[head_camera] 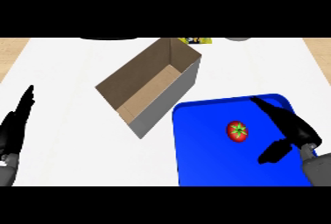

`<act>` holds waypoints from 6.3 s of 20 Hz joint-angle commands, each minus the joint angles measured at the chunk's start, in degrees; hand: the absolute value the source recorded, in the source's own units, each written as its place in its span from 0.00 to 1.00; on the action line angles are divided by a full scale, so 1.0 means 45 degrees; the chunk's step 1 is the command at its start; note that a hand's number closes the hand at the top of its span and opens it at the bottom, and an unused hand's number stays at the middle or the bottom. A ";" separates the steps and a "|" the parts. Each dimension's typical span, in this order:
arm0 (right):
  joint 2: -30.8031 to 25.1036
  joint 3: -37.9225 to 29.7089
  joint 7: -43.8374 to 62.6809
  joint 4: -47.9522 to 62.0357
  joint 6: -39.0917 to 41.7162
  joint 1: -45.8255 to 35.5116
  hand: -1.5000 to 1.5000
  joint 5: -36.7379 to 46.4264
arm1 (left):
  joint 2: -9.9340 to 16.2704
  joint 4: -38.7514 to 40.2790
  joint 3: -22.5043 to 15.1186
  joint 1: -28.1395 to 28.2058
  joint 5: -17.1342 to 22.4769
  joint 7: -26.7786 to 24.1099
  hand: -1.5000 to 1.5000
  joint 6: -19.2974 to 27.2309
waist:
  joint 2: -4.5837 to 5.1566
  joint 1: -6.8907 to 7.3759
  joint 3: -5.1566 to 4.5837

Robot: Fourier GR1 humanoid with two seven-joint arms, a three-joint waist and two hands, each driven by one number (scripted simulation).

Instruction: Pick the tomato from the tray and place it in the cardboard box

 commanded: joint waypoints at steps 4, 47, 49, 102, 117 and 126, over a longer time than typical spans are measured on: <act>0.1058 -0.0616 0.0234 0.0492 0.1161 -0.0731 0.00 0.1008 | -0.0893 0.1031 0.0601 -0.0698 -0.0646 -0.0286 0.50 -0.0768 | -0.0001 -0.0089 0.0001; 0.3271 -0.0813 -0.2564 0.0517 -0.0569 0.0249 1.00 0.6732 | -0.2149 -0.0549 0.2906 0.0202 -0.2926 0.0182 0.50 -0.2178 | -0.0024 -0.0125 0.0001; 0.3165 -0.1257 -0.3072 0.1279 -0.0514 -0.0854 1.00 0.6781 | -0.2896 -0.1040 0.2240 0.0034 -0.3614 0.0841 0.50 -0.1543 | -0.0006 -0.0074 0.0005; 0.7663 -0.1436 -0.0086 1.2148 -0.6885 -1.3297 0.00 0.1729 | -0.2935 -0.0230 0.2720 -0.1283 -0.3807 0.0259 0.50 -0.2769 | 0.0332 0.1051 -0.0013; 0.7663 -0.1686 -0.3365 1.2754 -0.9366 -1.3678 0.00 -0.1567 | -0.2774 -0.0098 0.3031 -0.1670 -0.3561 0.0696 0.50 -0.3097 | 0.0264 0.0922 0.0004; 0.6993 -0.4141 -0.6661 1.2638 -0.8802 -1.2744 0.00 -0.3372 | -0.2635 -0.0844 0.3415 -0.0406 -0.3401 0.0485 0.50 -0.3080 | 0.0128 0.0404 0.0016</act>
